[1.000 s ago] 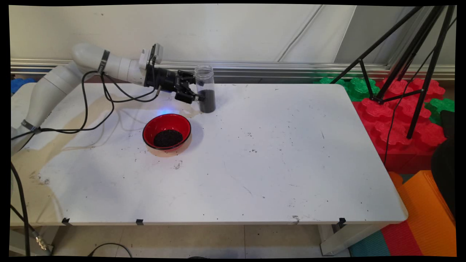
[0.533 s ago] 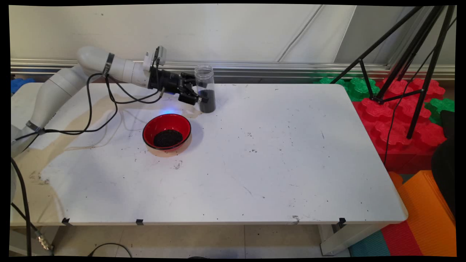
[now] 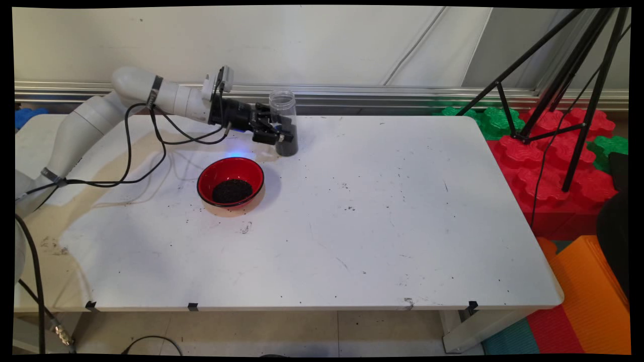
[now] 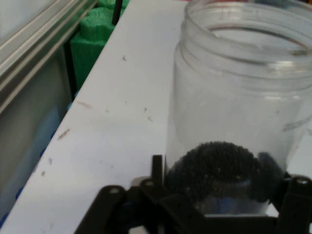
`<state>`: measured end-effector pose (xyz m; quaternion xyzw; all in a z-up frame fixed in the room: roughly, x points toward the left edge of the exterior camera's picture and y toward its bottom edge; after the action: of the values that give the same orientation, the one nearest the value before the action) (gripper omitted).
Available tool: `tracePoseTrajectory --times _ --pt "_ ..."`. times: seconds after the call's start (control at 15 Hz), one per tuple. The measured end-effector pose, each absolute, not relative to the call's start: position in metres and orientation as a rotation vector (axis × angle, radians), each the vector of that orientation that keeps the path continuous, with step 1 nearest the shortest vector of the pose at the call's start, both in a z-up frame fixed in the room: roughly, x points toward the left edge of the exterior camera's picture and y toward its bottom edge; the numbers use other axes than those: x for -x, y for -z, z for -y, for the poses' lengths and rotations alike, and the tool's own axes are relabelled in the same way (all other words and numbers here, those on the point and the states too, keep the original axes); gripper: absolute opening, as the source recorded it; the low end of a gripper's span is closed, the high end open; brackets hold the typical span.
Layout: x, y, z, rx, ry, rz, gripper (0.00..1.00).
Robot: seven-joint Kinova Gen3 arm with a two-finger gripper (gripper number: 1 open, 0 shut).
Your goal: Pick up the black seasoning powder from the table, then pour the black seasoning powder in the red bowl
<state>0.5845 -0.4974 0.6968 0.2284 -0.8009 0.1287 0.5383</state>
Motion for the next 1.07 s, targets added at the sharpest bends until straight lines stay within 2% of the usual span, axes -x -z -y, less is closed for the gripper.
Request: tracePoseTrajectory --times 1.07 --pt "-0.5835 -0.7014 0.4891 -0.529 -0.302 1.890 0.00"
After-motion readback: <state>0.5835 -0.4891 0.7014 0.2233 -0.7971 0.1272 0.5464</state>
